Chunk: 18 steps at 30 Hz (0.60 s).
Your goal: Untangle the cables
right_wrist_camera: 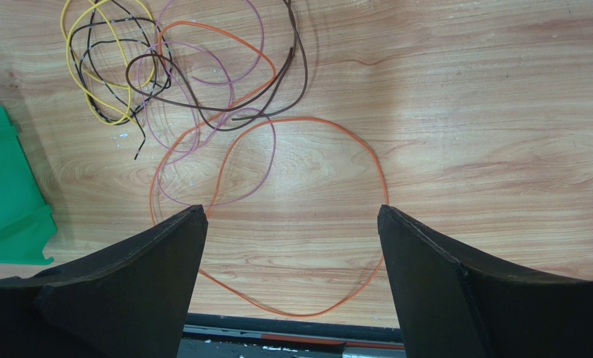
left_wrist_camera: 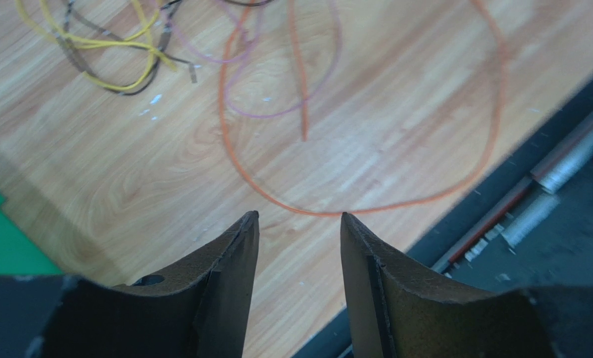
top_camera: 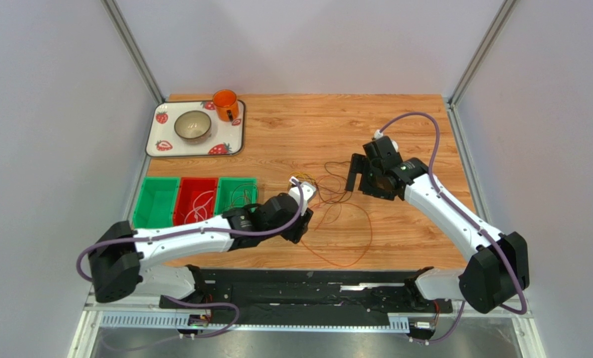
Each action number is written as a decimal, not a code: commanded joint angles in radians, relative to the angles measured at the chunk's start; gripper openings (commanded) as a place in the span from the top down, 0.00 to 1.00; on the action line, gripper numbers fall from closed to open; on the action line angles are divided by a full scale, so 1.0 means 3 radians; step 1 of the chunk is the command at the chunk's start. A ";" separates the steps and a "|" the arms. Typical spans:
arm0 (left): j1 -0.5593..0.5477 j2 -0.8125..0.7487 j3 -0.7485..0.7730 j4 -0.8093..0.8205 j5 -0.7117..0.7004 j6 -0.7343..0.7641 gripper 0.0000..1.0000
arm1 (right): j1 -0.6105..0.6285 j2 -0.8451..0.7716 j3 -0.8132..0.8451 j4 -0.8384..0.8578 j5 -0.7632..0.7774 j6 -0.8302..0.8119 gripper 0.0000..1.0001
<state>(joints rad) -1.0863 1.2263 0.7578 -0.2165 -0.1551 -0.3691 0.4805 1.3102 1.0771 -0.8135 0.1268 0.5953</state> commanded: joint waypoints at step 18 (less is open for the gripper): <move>-0.0020 0.1578 0.0665 -0.0281 -0.0981 -0.0805 0.62 | -0.0032 0.0051 -0.0139 0.0196 -0.0096 -0.0138 0.12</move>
<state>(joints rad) -1.0897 1.6787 0.9161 -0.2970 -0.4221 -0.5743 0.4744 1.3148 1.0328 -0.7959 0.1032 0.5743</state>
